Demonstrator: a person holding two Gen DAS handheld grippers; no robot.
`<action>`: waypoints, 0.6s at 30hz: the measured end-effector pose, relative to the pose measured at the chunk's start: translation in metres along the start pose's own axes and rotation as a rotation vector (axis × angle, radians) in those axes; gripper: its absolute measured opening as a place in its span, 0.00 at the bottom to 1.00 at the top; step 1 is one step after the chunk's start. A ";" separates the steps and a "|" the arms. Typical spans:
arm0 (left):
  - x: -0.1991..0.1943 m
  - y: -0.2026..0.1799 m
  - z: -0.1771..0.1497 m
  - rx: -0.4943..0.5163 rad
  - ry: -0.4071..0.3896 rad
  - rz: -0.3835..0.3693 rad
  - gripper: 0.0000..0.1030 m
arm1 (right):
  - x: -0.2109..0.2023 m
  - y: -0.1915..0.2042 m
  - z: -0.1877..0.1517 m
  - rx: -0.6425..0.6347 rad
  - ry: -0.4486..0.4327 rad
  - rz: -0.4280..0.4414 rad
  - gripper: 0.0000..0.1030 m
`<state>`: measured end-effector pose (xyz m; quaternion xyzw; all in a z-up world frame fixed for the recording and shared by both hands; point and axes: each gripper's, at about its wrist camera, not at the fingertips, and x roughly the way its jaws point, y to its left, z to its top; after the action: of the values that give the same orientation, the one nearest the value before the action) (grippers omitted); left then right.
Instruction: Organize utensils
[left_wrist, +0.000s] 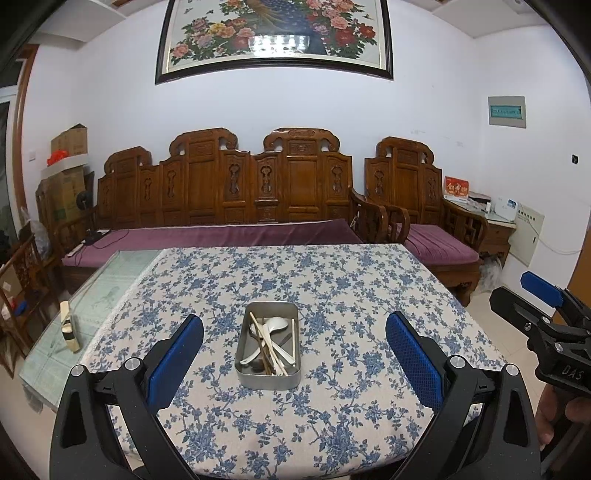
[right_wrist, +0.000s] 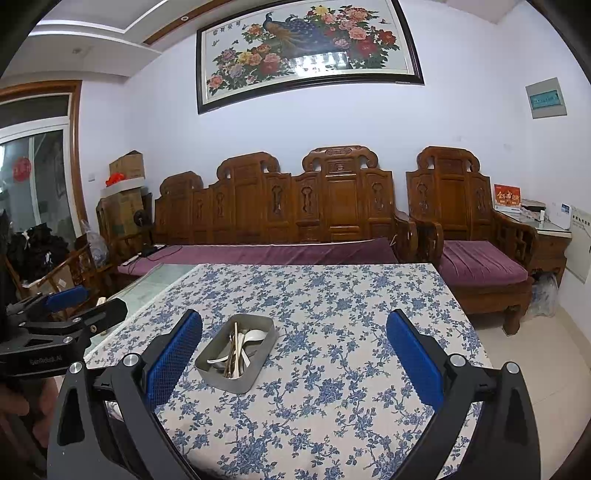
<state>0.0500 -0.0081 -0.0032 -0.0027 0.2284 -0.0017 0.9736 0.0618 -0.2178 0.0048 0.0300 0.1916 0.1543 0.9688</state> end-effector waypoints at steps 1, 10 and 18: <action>0.000 0.000 0.000 0.000 0.000 0.000 0.93 | 0.000 0.000 -0.001 0.000 0.000 0.000 0.97; 0.000 -0.001 0.000 0.003 -0.001 -0.001 0.93 | 0.001 0.000 0.000 0.001 0.001 -0.001 0.97; 0.000 -0.001 0.000 0.005 -0.001 -0.003 0.93 | 0.001 -0.001 -0.001 0.001 0.001 -0.004 0.97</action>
<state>0.0499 -0.0092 -0.0026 -0.0004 0.2281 -0.0038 0.9736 0.0625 -0.2181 0.0031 0.0302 0.1921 0.1521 0.9691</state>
